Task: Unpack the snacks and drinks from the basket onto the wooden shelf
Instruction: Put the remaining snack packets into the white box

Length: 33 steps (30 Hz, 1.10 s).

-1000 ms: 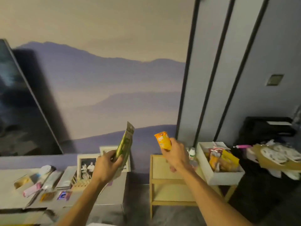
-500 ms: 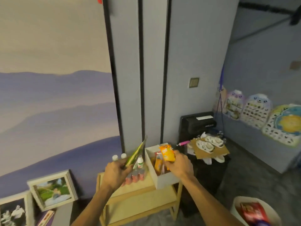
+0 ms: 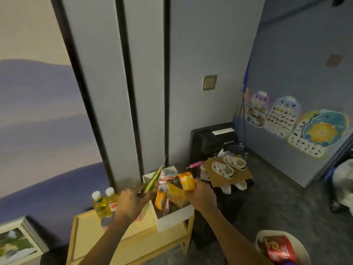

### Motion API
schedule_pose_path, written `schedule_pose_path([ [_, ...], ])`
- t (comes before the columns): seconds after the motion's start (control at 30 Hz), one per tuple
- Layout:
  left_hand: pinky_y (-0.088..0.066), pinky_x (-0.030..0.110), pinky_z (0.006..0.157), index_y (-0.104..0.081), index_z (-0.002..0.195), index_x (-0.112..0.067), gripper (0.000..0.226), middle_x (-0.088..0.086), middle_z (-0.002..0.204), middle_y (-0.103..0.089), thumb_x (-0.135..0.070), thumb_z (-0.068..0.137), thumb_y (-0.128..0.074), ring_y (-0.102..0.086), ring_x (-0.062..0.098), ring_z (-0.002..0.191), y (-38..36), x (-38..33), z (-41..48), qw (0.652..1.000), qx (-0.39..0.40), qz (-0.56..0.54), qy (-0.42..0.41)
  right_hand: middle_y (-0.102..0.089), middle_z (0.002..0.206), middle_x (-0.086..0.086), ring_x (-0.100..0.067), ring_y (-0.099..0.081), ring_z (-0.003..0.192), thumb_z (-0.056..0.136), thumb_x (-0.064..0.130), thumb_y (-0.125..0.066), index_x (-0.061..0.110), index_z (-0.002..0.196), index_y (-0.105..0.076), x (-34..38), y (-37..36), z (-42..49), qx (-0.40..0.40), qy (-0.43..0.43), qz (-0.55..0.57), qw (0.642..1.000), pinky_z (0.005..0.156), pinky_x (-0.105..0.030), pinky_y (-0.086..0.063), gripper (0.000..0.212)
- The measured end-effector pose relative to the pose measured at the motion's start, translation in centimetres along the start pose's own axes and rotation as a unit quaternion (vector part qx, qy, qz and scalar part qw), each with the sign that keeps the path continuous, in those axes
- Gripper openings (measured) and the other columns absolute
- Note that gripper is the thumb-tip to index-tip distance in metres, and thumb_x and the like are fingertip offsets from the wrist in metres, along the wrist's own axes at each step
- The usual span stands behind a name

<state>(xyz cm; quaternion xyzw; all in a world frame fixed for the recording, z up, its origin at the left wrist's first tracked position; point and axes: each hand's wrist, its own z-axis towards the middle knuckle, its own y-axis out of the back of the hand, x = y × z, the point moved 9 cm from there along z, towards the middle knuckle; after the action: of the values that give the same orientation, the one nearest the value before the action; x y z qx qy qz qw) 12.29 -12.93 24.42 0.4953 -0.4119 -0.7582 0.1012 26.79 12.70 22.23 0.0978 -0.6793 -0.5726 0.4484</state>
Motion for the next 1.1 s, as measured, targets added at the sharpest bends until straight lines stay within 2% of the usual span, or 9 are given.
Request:
schedule_pose_path([
  [0.1, -0.042, 0.012, 0.060, -0.078, 0.119, -0.038, 0.029, -0.020, 0.075, -0.070, -0.054, 0.095, -0.072, -0.065, -0.005, 0.066, -3.3, 2.1, 4.5, 1.000, 0.029, 0.001, 0.005, -0.065, 0.093, 0.007, -0.009, -0.063, 0.081, 0.094, 0.060, -0.061, 0.027, 0.107, -0.060, 0.1, -2.1, 3.6, 0.016, -0.001, -0.021, 1.000, 0.071, -0.025, -0.055, 0.035],
  [0.23, -0.053, 0.024, 0.069, -0.074, 0.124, -0.041, 0.034, -0.017, 0.092, -0.075, -0.059, 0.096, -0.068, -0.068, 0.001, 0.077, -7.0, 4.8, 9.8, 0.998, 0.054, 0.008, 0.028, -0.065, 0.095, 0.007, -0.009, -0.061, 0.082, 0.094, 0.061, -0.063, 0.028, 0.109, -0.059, 0.0, -4.4, 8.4, 0.045, -0.011, -0.047, 0.998, 0.063, -0.022, -0.042, 0.036],
  [0.37, -0.055, 0.023, 0.066, -0.074, 0.117, -0.040, 0.030, -0.018, 0.086, -0.071, -0.061, 0.097, -0.064, -0.066, 0.001, 0.073, -10.7, 7.2, 14.1, 0.995, 0.073, 0.037, 0.049, -0.066, 0.092, 0.006, -0.011, -0.065, 0.081, 0.093, 0.063, -0.060, 0.028, 0.106, -0.059, -0.5, -7.4, 12.6, 0.062, -0.018, -0.056, 0.996, 0.072, -0.031, -0.057, 0.038],
  [0.47, -0.051, 0.020, 0.064, -0.071, 0.120, -0.038, 0.032, -0.016, 0.089, -0.069, -0.060, 0.100, -0.059, -0.064, 0.002, 0.073, -13.2, 8.1, 16.0, 0.991, 0.088, 0.086, 0.057, -0.066, 0.089, 0.007, -0.010, -0.065, 0.079, 0.095, 0.061, -0.060, 0.027, 0.104, -0.060, -0.7, -9.9, 15.1, 0.079, -0.006, -0.064, 0.995, 0.073, -0.031, -0.059, 0.035],
  [0.6, -0.055, 0.031, 0.074, -0.064, 0.131, -0.039, 0.036, -0.005, 0.104, -0.074, -0.058, 0.101, -0.056, -0.072, 0.017, 0.090, -16.6, 8.7, 17.6, 0.982, 0.108, 0.150, 0.043, -0.067, 0.087, 0.010, -0.007, -0.065, 0.078, 0.094, 0.059, -0.064, 0.029, 0.103, -0.061, -1.5, -14.4, 17.7, 0.118, 0.003, -0.068, 0.991, 0.070, -0.028, -0.056, 0.032],
  [0.7, -0.055, 0.038, 0.086, -0.059, 0.143, -0.041, 0.049, -0.004, 0.133, -0.069, -0.062, 0.100, -0.051, -0.071, 0.026, 0.109, -19.9, 9.8, 17.7, 0.972, 0.129, 0.192, 0.042, -0.067, 0.085, 0.013, -0.005, -0.066, 0.076, 0.091, 0.064, -0.063, 0.032, 0.106, -0.059, -2.5, -18.4, 18.7, 0.157, 0.018, -0.059, 0.986, 0.070, -0.027, -0.056, 0.034],
  [0.8, -0.058, 0.040, 0.076, -0.067, 0.138, -0.039, 0.050, -0.008, 0.136, -0.068, -0.058, 0.092, -0.068, -0.074, 0.025, 0.102, -22.3, 10.2, 17.0, 0.967, 0.113, 0.225, 0.033, -0.067, 0.087, 0.014, -0.004, -0.065, 0.076, 0.093, 0.061, -0.064, 0.035, 0.107, -0.055, -4.1, -21.9, 18.9, 0.190, 0.024, -0.063, 0.979, 0.066, -0.024, -0.052, 0.031],
  [0.9, -0.061, 0.034, 0.063, -0.077, 0.122, -0.033, 0.045, -0.003, 0.129, -0.072, -0.048, 0.081, -0.087, -0.076, 0.021, 0.096, -24.1, 10.6, 15.8, 0.963, 0.106, 0.242, 0.052, -0.067, 0.089, 0.015, -0.006, -0.066, 0.084, 0.097, 0.058, -0.064, 0.034, 0.101, -0.060, -5.3, -23.7, 19.4, 0.191, 0.036, -0.090, 0.977, 0.076, -0.029, -0.059, 0.025],
  [1.1, -0.065, 0.035, 0.075, -0.062, 0.144, -0.032, 0.054, 0.000, 0.156, -0.049, -0.050, 0.094, -0.071, -0.066, 0.023, 0.121, -25.4, 11.5, 15.1, 0.962, 0.116, 0.234, 0.076, -0.069, 0.098, 0.012, -0.011, -0.066, 0.094, 0.096, 0.058, -0.064, 0.033, 0.103, -0.062, -5.3, -23.5, 20.0, 0.208, 0.045, -0.045, 0.976, 0.081, -0.033, -0.057, 0.026],
])
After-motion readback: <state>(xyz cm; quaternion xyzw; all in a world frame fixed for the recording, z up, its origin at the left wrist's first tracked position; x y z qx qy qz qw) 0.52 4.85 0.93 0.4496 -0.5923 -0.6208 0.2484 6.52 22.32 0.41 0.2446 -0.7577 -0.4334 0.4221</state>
